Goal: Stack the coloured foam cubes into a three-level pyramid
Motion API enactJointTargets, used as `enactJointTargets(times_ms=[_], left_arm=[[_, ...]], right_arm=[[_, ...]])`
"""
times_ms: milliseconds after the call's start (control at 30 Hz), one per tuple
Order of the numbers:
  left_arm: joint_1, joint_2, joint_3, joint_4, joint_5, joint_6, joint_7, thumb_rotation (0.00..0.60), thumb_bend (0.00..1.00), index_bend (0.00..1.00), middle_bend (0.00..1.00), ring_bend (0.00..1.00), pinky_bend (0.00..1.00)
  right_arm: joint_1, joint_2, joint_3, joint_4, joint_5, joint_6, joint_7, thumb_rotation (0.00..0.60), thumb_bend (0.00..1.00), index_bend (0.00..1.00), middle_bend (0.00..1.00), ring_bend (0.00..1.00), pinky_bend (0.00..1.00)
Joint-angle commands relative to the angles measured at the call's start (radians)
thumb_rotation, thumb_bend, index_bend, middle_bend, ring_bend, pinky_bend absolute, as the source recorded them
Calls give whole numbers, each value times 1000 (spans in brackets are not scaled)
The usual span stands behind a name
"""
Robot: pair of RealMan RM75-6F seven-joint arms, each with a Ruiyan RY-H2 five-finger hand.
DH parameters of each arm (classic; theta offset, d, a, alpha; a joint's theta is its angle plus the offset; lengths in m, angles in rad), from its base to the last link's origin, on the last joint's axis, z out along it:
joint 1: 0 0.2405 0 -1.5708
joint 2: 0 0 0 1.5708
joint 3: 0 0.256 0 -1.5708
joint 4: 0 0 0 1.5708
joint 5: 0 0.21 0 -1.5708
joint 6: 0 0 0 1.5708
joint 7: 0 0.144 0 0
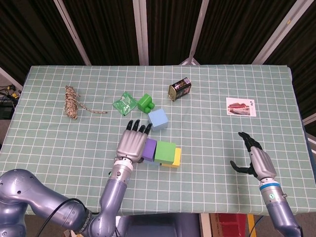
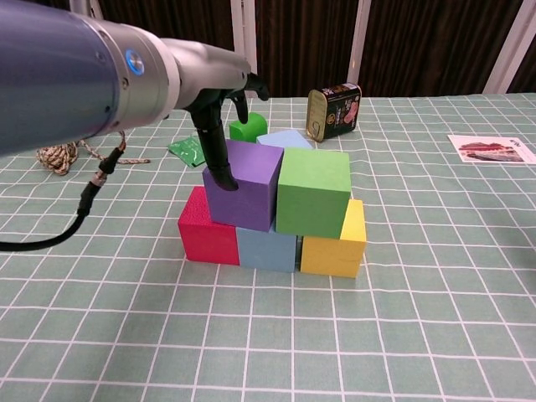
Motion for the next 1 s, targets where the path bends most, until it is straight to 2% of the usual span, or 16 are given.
enactJointTargets(times_ms=[33,300,500,700,867,1000], left_arm=[[11,34,-15,-24,-7,-4,-2,600,110,0,131,0,0],[45,129,-53,-71,-1,-11,-28,600,109,0,123,0,0],[77,233,-82,-84,-8,-80,-55,600,109,0,122,0,0],[74,305,-61,-21,-11,-237,-54,600,116,0,90,0,0],[53,358,-18,82,-4,-440,-49,600,116,0,78,0,0],[19,377,40,204,53,-599,-33,600,77,0,55,0,0]], right_arm=[[0,0,-1,1,0,0,-1,600,346,0,0,0,0],[0,-5,-4,6,0,2,-8,600,346,0,0,0,0],[0,-14,-7,11,-3,8,-19,600,346,0,0,0,0],[1,-19,-8,10,-7,16,-31,600,345,0,0,0,0],[0,-23,-8,14,-3,20,-37,600,346,0,0,0,0],[1,-26,-7,16,1,21,-42,600,346,0,0,0,0]])
